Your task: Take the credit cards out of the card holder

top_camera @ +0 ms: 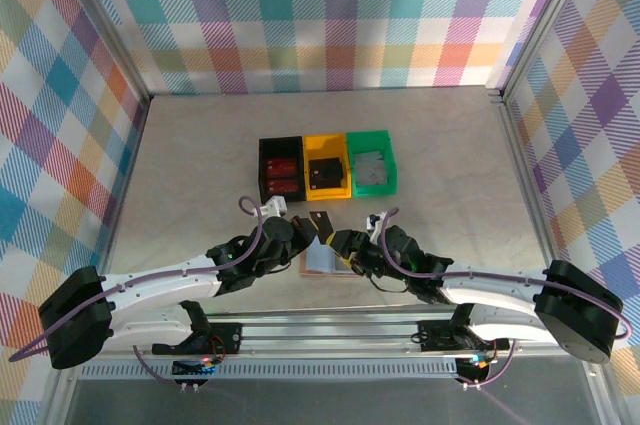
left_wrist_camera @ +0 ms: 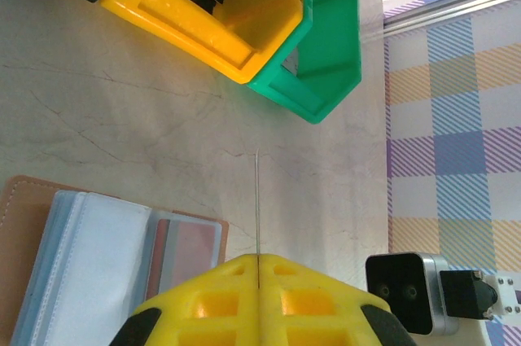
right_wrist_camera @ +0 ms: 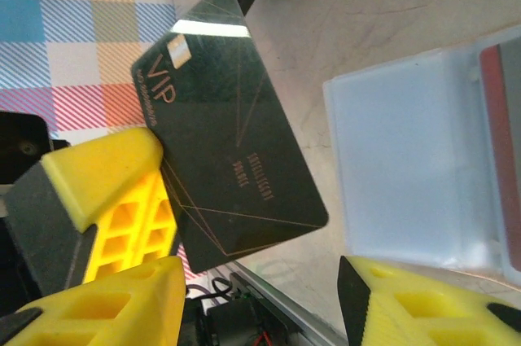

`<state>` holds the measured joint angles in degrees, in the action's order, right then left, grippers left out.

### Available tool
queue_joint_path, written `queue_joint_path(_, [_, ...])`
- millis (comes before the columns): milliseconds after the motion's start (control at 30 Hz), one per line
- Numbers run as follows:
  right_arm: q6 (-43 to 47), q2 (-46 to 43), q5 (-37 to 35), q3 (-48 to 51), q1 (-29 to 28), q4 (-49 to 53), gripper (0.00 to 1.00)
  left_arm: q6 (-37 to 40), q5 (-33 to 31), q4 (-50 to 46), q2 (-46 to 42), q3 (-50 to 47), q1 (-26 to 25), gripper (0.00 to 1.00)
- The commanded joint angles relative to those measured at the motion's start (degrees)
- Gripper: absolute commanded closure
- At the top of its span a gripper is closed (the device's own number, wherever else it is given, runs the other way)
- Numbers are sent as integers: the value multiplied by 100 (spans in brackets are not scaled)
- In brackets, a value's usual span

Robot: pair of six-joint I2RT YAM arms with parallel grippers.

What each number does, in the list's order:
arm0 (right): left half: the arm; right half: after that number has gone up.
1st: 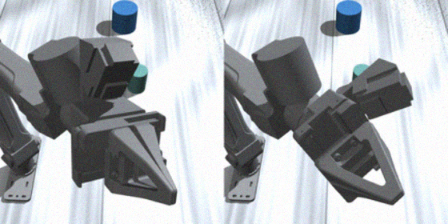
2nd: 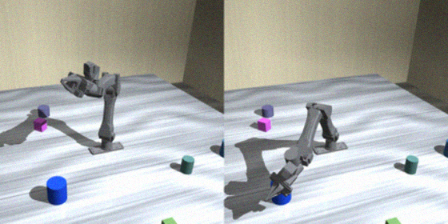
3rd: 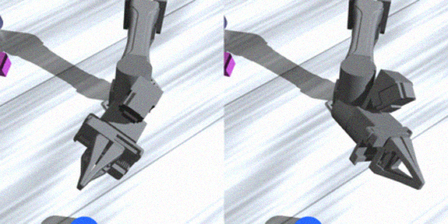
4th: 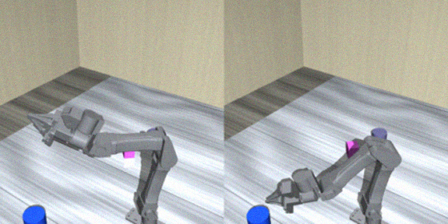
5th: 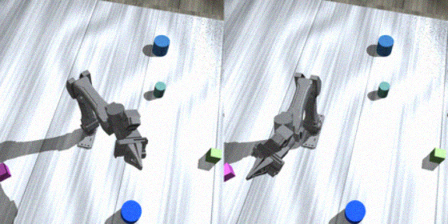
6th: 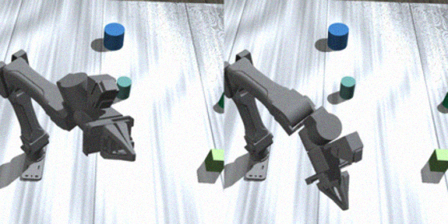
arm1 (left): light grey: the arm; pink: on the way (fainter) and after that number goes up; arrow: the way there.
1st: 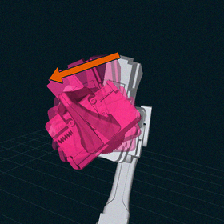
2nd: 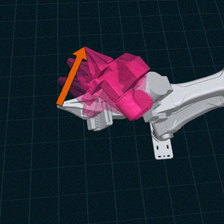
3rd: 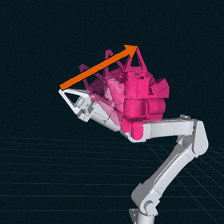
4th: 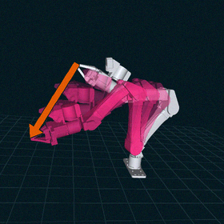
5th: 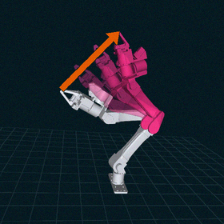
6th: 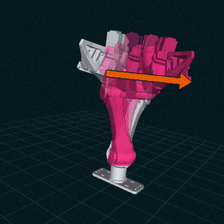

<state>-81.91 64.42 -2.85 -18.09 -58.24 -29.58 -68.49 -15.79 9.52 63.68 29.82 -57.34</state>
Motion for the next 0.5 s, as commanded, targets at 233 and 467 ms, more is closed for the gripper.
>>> queue_joint_path(233, [-191, 204, -549, -140, -208, -839, 52, -217, -205, 279, -66, -100, -84, 100])
queue_joint_path(467, [-572, 395, -758, -140, -368, -888, 53, -261, -283, 245, -125, -112, -84, 100])
